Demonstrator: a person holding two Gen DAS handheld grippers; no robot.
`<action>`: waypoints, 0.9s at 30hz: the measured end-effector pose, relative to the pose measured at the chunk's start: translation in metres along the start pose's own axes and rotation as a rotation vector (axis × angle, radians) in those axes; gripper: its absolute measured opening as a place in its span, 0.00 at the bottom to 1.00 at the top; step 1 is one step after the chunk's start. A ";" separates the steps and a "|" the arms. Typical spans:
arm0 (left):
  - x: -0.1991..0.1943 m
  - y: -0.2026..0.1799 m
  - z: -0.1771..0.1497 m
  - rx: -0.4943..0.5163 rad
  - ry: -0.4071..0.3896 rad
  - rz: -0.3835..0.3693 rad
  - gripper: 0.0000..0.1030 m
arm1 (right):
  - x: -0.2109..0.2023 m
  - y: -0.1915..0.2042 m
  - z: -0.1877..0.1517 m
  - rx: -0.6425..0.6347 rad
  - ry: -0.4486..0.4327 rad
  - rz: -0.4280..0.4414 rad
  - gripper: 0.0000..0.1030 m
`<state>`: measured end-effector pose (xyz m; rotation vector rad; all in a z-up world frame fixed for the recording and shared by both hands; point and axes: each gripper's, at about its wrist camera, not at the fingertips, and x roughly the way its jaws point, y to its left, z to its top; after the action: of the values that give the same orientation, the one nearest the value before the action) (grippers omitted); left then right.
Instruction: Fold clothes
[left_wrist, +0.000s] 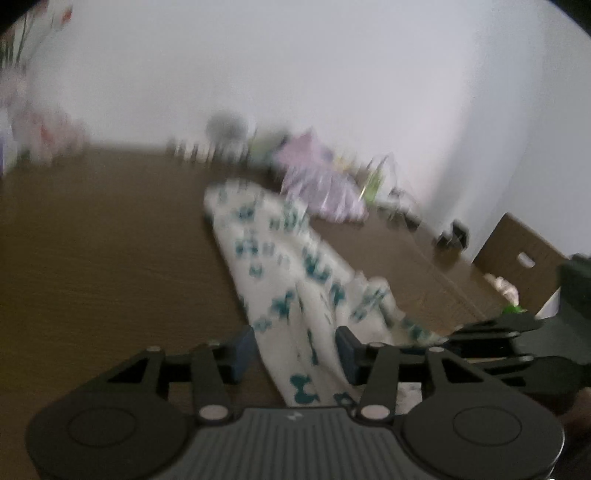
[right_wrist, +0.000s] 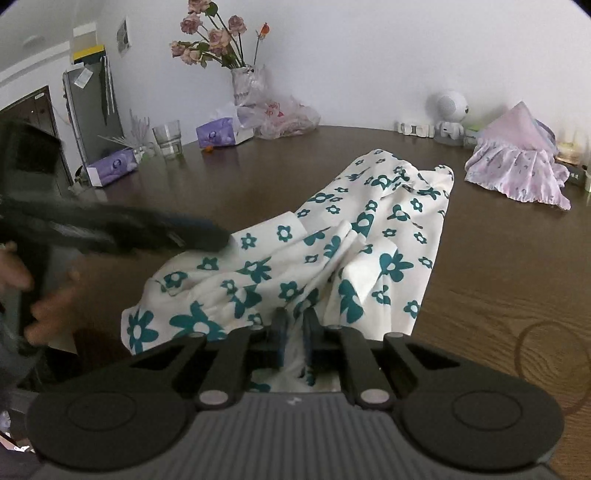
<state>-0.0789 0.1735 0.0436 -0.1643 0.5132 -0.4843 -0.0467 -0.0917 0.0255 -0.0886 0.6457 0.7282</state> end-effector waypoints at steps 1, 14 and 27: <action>-0.010 -0.002 0.001 0.034 -0.027 -0.041 0.46 | -0.002 -0.002 0.001 0.009 -0.007 0.011 0.09; 0.019 -0.031 -0.017 0.338 0.196 -0.201 0.46 | 0.002 -0.037 0.009 0.113 0.007 0.011 0.09; -0.047 -0.045 -0.039 0.373 0.199 -0.340 0.85 | -0.070 0.004 -0.016 0.026 -0.002 0.111 0.13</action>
<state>-0.1520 0.1556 0.0425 0.1598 0.5826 -0.9255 -0.0973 -0.1352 0.0536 -0.0279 0.6622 0.8268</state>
